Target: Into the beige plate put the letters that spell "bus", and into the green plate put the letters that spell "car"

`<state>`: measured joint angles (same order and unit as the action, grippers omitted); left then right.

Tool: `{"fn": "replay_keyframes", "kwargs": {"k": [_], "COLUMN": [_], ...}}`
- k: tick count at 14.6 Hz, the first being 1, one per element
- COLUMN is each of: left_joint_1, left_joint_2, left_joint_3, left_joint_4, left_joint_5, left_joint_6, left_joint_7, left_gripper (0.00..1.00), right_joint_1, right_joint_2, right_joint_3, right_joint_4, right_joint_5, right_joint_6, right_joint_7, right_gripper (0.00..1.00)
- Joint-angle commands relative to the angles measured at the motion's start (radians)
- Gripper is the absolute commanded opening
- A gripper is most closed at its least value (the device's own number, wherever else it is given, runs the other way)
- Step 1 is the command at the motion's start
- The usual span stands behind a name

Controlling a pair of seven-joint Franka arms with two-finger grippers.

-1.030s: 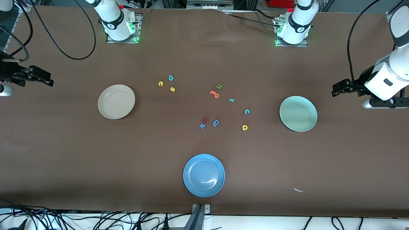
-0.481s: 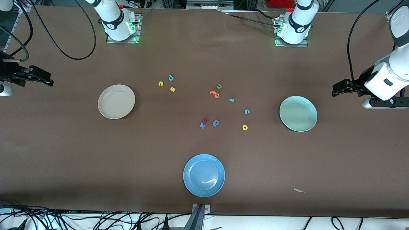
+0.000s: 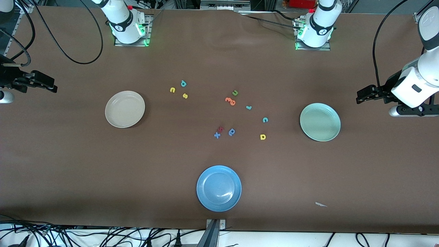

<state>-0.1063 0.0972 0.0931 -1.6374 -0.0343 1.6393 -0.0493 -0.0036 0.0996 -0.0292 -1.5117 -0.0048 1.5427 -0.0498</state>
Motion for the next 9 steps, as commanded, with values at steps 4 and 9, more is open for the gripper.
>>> {"fn": "replay_keyframes", "kwargs": {"k": [4, 9], "left_joint_1": [-0.001, 0.0], "left_joint_2": [-0.019, -0.019], "left_joint_3": [0.0, 0.0], "left_joint_4": [-0.007, -0.007], "left_joint_5": [0.022, 0.022], "left_joint_6": [-0.013, -0.013], "left_joint_7": [0.022, 0.022], "left_gripper": [1.0, 1.0], "right_joint_1": [0.002, -0.019], "right_joint_2": [0.015, 0.015], "right_joint_3": [-0.001, -0.011], "right_joint_4": [0.022, 0.018], "right_joint_5": [0.026, 0.029], "right_joint_6": [0.011, -0.003], "right_joint_7": [0.011, -0.004], "right_gripper": [1.0, 1.0]}}
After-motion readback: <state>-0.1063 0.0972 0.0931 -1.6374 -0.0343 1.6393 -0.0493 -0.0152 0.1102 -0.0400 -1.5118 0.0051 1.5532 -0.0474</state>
